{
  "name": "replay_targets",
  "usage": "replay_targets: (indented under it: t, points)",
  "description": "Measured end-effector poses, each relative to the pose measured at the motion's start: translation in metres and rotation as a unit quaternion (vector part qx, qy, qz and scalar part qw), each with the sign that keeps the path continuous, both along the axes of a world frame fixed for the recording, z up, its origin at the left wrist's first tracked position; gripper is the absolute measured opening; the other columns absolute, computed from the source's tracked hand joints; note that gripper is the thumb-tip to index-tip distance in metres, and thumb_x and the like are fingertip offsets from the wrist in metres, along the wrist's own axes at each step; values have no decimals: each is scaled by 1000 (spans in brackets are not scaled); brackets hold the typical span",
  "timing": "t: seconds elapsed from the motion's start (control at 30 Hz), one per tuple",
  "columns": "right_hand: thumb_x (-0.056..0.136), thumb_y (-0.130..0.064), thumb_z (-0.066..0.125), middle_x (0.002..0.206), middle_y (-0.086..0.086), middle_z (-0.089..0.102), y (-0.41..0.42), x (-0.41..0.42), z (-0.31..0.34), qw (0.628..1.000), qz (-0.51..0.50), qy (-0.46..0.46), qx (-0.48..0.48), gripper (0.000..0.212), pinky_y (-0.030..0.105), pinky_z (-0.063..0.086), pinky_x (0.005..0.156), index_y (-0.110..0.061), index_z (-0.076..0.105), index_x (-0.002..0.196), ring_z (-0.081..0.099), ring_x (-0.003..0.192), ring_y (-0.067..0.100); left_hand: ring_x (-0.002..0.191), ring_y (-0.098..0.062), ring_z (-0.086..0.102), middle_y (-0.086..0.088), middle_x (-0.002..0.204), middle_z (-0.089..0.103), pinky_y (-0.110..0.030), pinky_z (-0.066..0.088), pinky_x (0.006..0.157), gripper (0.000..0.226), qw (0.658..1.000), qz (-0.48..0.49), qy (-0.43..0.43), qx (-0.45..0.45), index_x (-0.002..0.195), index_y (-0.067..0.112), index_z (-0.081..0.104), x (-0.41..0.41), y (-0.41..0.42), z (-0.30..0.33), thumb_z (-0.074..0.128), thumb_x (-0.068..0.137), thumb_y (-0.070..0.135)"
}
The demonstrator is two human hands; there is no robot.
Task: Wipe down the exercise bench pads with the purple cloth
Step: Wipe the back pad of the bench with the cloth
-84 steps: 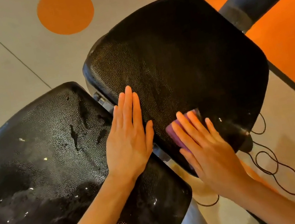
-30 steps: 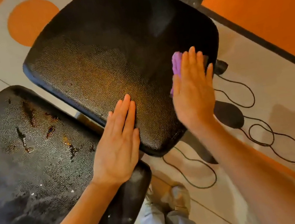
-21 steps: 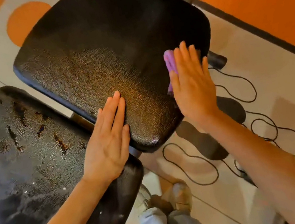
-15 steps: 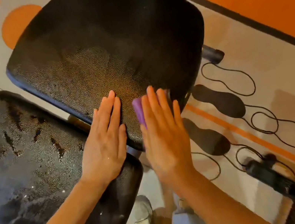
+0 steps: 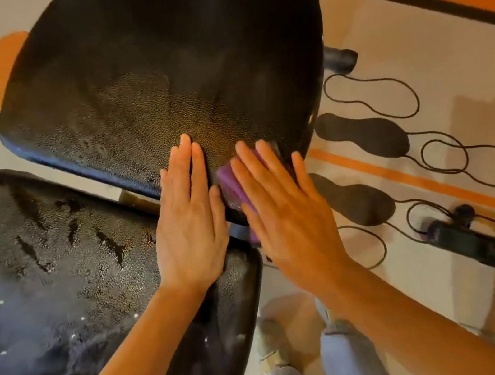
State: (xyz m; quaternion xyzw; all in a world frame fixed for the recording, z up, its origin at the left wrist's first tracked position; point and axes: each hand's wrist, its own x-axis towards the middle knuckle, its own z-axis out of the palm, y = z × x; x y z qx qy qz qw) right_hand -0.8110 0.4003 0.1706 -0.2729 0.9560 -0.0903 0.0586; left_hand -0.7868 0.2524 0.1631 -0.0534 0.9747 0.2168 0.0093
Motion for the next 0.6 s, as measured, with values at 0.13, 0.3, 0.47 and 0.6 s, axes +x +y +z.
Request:
replay_targets:
  t: [0.13,0.3,0.47,0.6]
  points:
    - [102,-30,24,160,9,18,-3,-89,-3,980,-186,12,-73,52,52,14,121,-14,24,151,10,150,28,153,-15,2,-8,164,7,-33,1,125,54,1000,-3,14,-6,154,4,15,-1,1,-2,24,105,23]
    - [97,-27,32,160,7,20,-21,26,-13,984,-127,13,-127,56,48,13,121,-14,24,151,8,149,28,153,-16,2,-7,165,6,-35,3,125,55,1000,-2,4,19,155,6,13,0,0,-2,19,105,28]
    - [100,-32,27,157,8,28,-22,-19,-18,968,-162,29,-189,52,43,7,119,-12,32,148,17,148,26,152,-10,3,-1,164,7,-38,5,125,55,999,10,-6,51,155,10,16,-2,0,5,29,104,28]
    - [103,-31,22,161,-2,19,-23,-29,-14,836,-276,-75,-469,52,50,11,122,-13,22,152,14,149,24,151,-7,7,5,164,13,-46,16,124,58,995,-32,-2,96,155,16,20,-14,-1,17,42,102,27]
